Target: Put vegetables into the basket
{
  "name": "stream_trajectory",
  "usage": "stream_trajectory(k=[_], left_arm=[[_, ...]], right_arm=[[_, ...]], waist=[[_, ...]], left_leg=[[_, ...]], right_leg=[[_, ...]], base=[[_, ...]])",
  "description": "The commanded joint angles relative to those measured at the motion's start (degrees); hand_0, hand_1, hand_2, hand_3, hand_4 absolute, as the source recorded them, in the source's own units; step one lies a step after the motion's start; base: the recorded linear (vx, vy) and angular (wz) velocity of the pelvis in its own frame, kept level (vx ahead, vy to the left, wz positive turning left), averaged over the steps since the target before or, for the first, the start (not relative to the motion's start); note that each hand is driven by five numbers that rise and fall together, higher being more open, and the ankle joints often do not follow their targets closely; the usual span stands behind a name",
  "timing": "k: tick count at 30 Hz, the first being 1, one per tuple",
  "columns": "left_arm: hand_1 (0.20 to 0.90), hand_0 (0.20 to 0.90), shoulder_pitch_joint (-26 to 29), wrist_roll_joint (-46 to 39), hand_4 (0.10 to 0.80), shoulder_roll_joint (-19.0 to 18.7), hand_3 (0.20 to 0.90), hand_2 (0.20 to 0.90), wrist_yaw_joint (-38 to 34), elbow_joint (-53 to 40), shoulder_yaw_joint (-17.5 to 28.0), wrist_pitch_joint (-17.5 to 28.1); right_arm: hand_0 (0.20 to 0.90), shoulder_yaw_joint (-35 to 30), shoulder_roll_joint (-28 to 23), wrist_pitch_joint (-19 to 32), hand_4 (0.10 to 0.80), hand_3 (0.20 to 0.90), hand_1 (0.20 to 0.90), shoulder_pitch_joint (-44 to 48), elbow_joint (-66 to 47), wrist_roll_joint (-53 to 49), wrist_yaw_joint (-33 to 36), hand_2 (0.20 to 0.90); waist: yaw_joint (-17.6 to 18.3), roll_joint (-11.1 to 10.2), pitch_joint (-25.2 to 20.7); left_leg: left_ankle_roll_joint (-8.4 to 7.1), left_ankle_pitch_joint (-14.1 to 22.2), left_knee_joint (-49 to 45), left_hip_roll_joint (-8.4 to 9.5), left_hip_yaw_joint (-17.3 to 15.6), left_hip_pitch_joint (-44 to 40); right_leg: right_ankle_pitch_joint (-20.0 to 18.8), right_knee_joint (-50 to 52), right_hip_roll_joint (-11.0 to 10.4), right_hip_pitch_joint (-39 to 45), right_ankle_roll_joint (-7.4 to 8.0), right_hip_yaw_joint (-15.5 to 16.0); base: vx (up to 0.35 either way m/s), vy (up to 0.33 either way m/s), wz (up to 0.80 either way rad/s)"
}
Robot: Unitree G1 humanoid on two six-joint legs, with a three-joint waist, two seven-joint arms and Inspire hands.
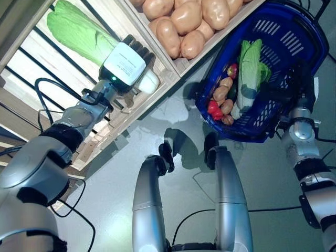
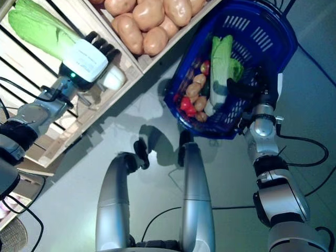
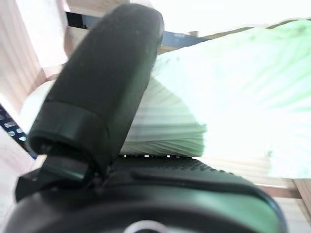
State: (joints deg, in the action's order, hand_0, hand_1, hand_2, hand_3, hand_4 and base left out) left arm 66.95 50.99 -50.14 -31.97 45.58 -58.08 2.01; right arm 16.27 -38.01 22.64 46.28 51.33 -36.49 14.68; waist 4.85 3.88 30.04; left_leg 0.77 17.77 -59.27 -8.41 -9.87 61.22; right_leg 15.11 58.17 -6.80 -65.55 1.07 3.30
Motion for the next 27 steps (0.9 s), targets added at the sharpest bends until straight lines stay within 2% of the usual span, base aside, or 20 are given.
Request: stream_trajectory(k=[1,13,14,15,27], left_arm=[[0.900,0.900,4.08,-1.01,0.800,-0.42,0.900,0.900,1.80,-1.80,-0.20,-0.11],[0.900,0.900,3.05,-5.69,0.800,2.40,0.900,0.900,4.21,-3.08,0.53,1.21],[0.780,0.780,2.61,-7.84,0.720,2.75,0.780,0.780,5.96,-3.22,0.66,1.58],[0.300,0.300,2.17,-9.02,0.400,3.18,0.300,0.300,7.12,-3.10,0.92,1.53],[0.300,0.300,2.28,-11.32,0.400,3.78,0.300,0.300,8.95,-4.45,2.74,0.19]], right_arm=[[0.900,-1.58,-3.56,5.06,0.800,0.900,0.900,3.78,-4.20,-1.40,1.83,0.900],[0.900,-2.15,-2.14,4.20,0.800,0.900,0.900,4.87,-4.67,-1.40,3.46,0.900],[0.900,-2.06,-2.05,4.22,0.800,0.900,0.900,4.95,-4.90,-1.27,3.67,0.900],[0.900,-2.07,-2.02,4.47,0.800,0.900,0.900,4.84,-4.86,-1.19,3.63,0.900],[0.900,-4.12,-1.60,4.19,0.800,0.900,0.900,3.98,-4.63,-2.48,2.64,0.900]], waist=[[1.29,-0.35,-0.25],[0.54,-0.94,-0.25],[0.51,-1.02,-0.25],[0.47,-1.08,-0.25],[0.19,-1.28,-0.25]], left_leg=[[-0.38,1.38,5.39,1.46,-0.17,-2.65],[-0.18,0.39,6.93,1.42,-0.47,-2.53],[-0.21,0.13,7.44,1.42,-0.57,-2.71],[-0.13,0.10,7.44,1.40,-0.60,-2.68],[-0.10,0.08,7.64,1.10,-1.06,-4.28]], right_leg=[[-3.12,-6.59,-0.99,5.20,1.14,1.37],[-4.28,-8.47,-0.72,5.39,1.24,1.96],[-4.44,-8.87,-0.66,5.57,1.24,1.99],[-4.44,-8.85,-0.65,5.53,1.19,2.03],[-4.22,-9.22,-0.79,7.32,1.11,2.90]], base=[[0.000,0.000,0.00],[-0.003,-0.001,-0.01],[0.000,0.000,0.00],[0.000,0.000,0.00],[0.001,-0.001,0.00]])
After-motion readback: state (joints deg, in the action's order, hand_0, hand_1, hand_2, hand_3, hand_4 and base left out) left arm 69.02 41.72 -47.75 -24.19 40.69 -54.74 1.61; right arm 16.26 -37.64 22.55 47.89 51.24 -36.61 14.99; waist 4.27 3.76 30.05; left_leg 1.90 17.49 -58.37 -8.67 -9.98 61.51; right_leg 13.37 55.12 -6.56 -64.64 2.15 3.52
